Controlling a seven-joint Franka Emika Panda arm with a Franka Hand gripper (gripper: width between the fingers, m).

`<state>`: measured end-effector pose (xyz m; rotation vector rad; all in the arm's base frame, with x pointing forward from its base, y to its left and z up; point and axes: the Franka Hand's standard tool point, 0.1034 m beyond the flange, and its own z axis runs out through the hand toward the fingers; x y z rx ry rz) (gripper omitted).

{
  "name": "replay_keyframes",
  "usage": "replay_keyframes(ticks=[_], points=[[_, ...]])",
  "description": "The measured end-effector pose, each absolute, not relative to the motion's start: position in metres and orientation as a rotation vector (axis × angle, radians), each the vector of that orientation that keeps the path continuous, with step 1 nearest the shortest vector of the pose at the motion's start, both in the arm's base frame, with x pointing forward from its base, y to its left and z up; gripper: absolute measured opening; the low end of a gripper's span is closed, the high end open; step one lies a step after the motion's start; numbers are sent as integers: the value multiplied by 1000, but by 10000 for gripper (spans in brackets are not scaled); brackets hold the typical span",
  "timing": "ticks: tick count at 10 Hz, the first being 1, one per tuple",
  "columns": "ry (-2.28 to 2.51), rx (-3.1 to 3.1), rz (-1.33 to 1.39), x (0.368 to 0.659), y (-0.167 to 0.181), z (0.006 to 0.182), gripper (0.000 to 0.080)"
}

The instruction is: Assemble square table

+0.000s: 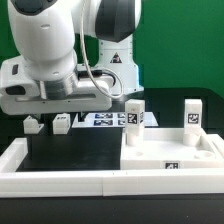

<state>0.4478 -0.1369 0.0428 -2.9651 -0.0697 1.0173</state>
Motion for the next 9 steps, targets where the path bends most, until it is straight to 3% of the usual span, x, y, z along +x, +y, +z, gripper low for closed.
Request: replay_keyframes(ticks=[2,6,9], points=[[-66,-2879,1211,441,-136,40,648],[-29,-2661,1608,399,-137,29,648],[-51,-2645,1667,389,-137,20,648]])
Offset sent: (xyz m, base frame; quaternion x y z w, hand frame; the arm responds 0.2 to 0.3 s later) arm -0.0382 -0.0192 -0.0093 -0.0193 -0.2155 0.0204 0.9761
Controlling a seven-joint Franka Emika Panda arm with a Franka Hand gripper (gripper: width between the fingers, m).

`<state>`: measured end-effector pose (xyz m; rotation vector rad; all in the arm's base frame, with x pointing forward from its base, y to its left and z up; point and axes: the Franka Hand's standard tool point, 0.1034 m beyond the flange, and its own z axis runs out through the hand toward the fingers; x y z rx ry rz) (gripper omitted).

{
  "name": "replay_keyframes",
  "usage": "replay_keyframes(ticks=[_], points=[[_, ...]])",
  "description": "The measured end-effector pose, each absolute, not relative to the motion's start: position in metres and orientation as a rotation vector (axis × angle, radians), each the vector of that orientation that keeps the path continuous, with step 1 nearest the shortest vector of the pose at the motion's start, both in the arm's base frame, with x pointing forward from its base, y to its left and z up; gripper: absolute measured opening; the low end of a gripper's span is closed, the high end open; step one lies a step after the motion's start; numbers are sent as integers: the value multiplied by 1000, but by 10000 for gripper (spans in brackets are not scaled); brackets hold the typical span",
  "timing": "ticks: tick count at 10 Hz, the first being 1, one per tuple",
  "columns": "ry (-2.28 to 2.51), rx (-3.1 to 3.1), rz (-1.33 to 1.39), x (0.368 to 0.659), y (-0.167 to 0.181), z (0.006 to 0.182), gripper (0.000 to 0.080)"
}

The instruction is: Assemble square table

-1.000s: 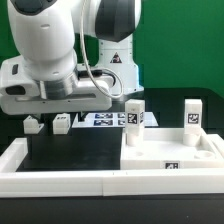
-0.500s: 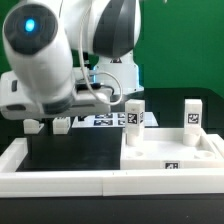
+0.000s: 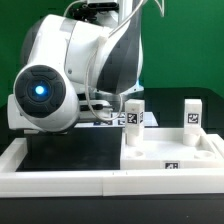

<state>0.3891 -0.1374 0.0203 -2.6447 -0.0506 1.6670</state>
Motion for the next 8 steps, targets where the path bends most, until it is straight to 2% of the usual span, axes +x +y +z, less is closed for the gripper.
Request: replay_keyframes(ticks=[4,6,8], points=[[-62,-2646,1661,386,-139,16,648],[-58,-2639,1672,365,-139,8,648],[-27,-2653,1679,365,-139,7,648]])
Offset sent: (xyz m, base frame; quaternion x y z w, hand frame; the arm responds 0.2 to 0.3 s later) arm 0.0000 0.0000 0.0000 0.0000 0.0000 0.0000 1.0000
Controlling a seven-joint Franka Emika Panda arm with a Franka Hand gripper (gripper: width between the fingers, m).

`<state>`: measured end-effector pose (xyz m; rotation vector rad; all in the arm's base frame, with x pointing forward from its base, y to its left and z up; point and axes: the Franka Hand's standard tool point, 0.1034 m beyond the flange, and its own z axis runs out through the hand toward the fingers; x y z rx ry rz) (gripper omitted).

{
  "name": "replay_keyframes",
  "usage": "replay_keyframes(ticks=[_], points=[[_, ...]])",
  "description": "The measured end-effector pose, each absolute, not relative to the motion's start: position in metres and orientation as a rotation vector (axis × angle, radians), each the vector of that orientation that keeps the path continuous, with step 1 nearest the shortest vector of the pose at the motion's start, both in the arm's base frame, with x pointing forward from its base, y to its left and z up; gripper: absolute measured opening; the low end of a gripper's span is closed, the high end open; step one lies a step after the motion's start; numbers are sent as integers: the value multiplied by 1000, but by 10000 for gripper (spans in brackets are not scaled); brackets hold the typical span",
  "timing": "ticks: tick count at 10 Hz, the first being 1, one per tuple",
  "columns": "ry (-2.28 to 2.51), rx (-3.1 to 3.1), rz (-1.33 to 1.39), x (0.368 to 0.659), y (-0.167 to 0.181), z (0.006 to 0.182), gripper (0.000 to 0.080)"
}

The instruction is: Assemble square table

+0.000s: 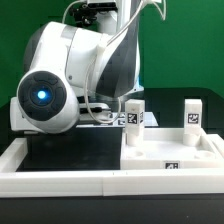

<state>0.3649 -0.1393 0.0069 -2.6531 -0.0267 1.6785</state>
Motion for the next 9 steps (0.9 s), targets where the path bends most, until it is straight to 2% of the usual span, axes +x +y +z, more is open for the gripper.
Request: replay_keyframes(ticks=[4,6,7,8,9], points=[[-29,-2652,1676,361,-139,3,648],[-33,-2653,1675,361,-138,3,397],[-33,-2653,1675,361,-138,3,397],[-34,-2654,1675,361,-138,3,290],[-34,-2654,1674,362,-138,3,290]])
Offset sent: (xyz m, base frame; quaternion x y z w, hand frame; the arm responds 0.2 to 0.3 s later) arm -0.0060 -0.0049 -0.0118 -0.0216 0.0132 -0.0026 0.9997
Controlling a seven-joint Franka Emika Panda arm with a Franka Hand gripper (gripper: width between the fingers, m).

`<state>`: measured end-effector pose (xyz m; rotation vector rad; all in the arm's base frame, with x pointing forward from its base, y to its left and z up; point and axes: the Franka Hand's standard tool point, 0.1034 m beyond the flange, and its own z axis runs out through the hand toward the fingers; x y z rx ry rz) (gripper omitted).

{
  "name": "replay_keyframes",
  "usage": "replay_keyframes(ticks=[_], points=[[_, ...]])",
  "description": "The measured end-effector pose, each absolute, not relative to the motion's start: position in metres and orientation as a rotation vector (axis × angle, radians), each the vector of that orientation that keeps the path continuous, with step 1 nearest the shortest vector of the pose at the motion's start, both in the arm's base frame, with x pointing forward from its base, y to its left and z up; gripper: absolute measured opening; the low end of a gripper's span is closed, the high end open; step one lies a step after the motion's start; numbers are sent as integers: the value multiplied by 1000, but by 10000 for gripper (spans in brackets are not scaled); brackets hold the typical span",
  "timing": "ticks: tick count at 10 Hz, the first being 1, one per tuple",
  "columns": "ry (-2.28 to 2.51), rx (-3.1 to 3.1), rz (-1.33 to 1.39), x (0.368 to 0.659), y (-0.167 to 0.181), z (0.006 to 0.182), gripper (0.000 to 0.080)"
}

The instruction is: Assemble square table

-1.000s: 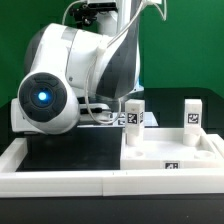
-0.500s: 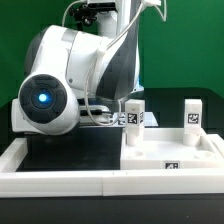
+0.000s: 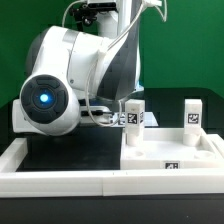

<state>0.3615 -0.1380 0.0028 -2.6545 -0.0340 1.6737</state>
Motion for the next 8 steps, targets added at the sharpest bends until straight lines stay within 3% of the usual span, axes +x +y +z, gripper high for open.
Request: replay_keyframes(ticks=[5,6,8], points=[[-38,-2655,1672,362,-137,3,290],[-55,-2653,1664,366,-134,10,291],[-41,-2603,1700,375,-125,44,291]])
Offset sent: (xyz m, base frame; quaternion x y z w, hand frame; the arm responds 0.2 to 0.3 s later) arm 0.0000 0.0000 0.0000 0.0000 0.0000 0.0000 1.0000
